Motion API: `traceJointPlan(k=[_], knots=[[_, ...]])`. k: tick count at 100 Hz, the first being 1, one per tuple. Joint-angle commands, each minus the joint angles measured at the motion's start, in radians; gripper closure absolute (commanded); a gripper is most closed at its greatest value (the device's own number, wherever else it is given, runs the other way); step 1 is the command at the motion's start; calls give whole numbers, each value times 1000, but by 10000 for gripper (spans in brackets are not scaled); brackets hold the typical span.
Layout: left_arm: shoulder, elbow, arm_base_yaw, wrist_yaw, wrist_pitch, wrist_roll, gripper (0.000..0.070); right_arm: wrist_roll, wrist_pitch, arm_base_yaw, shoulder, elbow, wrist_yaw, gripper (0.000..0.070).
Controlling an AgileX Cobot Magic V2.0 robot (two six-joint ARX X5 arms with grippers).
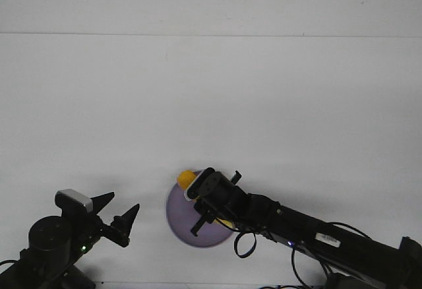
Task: Place corn on plate with both arms
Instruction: 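Carry the corn with the right gripper and lower it onto the plate, then open the right gripper and lift it away from the corn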
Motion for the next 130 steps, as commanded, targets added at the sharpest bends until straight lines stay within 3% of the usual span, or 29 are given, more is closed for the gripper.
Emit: traceJointPlan(k=[1,8,19,24,39,49,72,97,107,110,114,117,120,121,125,126,130], knots=[[3,6,-5,-5,5,6,202,16,15,17,34,9,3,688],[3,6,-5,-4,5,6,202,17,15,17,55,9,3,619],[3,6,-5,-4,5,7,202,24,13,17,59,9,3,249],[3,6,-5,-7,5,6,202,30,13,17,59,9,3,171],[3,6,-5,-13,5,7,202,32,8,16,25,14,8,171],[3,6,-5,-22,5,7,201,-35,12,16,-44,22,52,172],[3,6,-5,-22,5,7,201,-173,12,11,-347,29,267,172],[3,6,-5,-22,6,10,201,-169,-71,-31,-665,-43,399,173],[3,6,-5,-23,7,10,204,-152,-103,-41,-761,-122,407,173],[3,6,-5,-23,8,10,227,-152,-106,-41,-785,-146,407,173],[3,6,-5,-26,9,10,344,-152,-109,-41,-814,-177,407,182],[3,6,-5,-26,9,11,493,-149,-110,-41,-832,-197,406,233],[3,6,-5,-26,9,11,672,-143,-108,-41,-848,-213,403,353],[3,6,-5,-26,9,12,700,-142,-109,-41,-852,-217,402,404],[3,6,-5,-30,14,16,679,-137,-112,-41,-867,-230,392,671],[3,6,-5,-32,15,18,690,-136,-114,-41,-870,-232,390,700],[3,6,-5,-42,20,23,693,-136,-114,-41,-878,-236,388,676]])
